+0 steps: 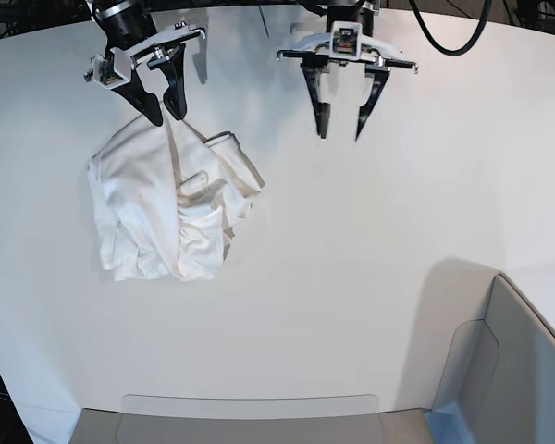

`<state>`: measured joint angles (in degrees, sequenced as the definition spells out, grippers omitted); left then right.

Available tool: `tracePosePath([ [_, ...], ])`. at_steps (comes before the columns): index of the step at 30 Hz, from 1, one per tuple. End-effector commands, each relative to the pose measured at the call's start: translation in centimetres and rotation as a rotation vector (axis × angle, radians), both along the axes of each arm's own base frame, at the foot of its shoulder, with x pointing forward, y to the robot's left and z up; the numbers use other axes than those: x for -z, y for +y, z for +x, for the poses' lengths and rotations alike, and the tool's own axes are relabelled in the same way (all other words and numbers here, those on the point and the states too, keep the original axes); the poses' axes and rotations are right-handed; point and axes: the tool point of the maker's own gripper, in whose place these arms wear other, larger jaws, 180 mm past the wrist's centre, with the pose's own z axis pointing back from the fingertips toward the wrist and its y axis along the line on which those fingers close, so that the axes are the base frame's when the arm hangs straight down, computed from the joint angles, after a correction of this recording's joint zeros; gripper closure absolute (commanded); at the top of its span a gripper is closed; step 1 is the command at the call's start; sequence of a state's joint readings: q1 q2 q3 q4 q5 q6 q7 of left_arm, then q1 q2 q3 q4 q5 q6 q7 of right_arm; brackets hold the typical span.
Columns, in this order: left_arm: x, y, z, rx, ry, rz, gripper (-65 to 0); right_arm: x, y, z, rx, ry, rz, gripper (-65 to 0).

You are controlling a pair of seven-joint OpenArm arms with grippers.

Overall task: Layout the t-shirt on the table in an organized manner, then fold the t-shirt properly
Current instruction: 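Lower the right gripper onto the crumpled white t-shirt and pinch fabric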

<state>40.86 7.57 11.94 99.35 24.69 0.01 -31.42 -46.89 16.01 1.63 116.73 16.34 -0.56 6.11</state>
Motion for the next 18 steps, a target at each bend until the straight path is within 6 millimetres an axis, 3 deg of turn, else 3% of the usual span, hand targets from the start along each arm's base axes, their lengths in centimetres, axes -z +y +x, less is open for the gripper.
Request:
tracePosePath([
  [1, -1.3, -1.7, 0.7, 0.043, -0.039, 0.017, -27.8, -1.3, -0.2, 0.6, 0.02, -0.052, 0.016, -21.1],
  [5, -1.4, -6.6, 1.8, 0.163, 0.004, 0.114, -29.7, -1.9, -1.9, 1.5, 0.127, -0.083, 0.025, -21.2],
  [8, -2.6, -8.7, 2.6, 0.191, 0.029, 0.116, -33.4, -2.1, -3.2, 1.9, 0.192, -0.096, 0.023, -21.3],
  [14, -3.0, -9.6, 3.5, 0.245, 0.062, 0.157, -36.3, -1.7, -4.8, 1.7, 0.233, -0.088, -0.004, -21.4],
  [18, -2.7, -9.1, 3.8, 0.231, 0.081, 0.11, -36.3, -1.0, -4.9, 1.7, 0.209, -0.074, -0.028, -21.4],
])
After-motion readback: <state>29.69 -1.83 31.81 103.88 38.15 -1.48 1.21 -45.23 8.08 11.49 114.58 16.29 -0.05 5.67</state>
